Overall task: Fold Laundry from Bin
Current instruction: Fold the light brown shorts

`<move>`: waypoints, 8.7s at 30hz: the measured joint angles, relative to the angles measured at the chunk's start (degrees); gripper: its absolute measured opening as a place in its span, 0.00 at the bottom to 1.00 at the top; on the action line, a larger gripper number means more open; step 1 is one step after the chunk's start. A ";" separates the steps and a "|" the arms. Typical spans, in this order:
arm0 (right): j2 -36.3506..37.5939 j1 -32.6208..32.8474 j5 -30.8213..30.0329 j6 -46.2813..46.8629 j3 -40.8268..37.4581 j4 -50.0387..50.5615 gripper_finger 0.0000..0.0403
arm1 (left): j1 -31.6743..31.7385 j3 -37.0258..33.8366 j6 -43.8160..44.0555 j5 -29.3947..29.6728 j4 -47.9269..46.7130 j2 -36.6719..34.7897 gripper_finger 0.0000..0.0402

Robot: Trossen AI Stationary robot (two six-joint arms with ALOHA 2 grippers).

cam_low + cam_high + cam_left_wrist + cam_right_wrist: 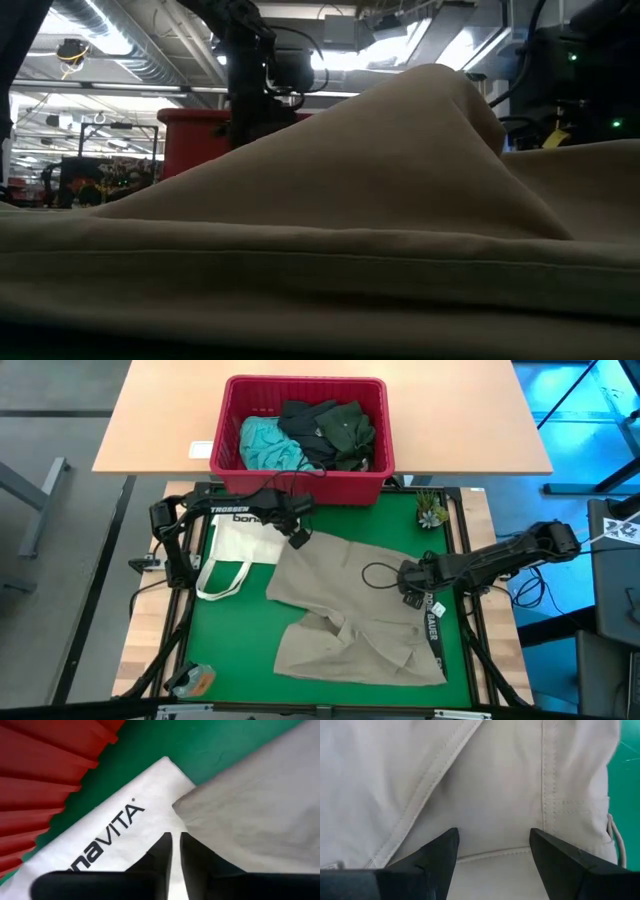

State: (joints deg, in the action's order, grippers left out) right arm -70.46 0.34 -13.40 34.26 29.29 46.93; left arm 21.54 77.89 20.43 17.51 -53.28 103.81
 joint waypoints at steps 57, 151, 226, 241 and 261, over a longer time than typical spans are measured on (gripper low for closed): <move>0.20 0.00 -0.47 -1.64 0.82 2.39 0.62 | -48.21 -26.69 72.83 -13.83 36.97 -9.27 0.20; 0.22 0.02 -0.51 -1.80 0.86 2.00 0.62 | -40.17 -40.33 73.53 -9.02 68.24 -9.29 0.32; 0.22 0.02 -0.51 -1.77 0.86 1.01 0.62 | -61.11 -40.41 101.63 -6.44 43.85 -19.32 0.24; 0.22 0.01 -0.51 -1.77 0.86 0.99 0.62 | -54.75 -40.39 91.14 -0.20 43.29 -17.15 0.25; 0.22 0.01 -0.51 -1.80 0.86 0.99 0.62 | -54.55 -40.33 88.37 -0.23 52.31 -12.15 0.25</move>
State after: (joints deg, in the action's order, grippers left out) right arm -70.24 0.35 -13.91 32.47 30.15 47.92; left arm -33.01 37.56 108.79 17.28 -0.97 91.66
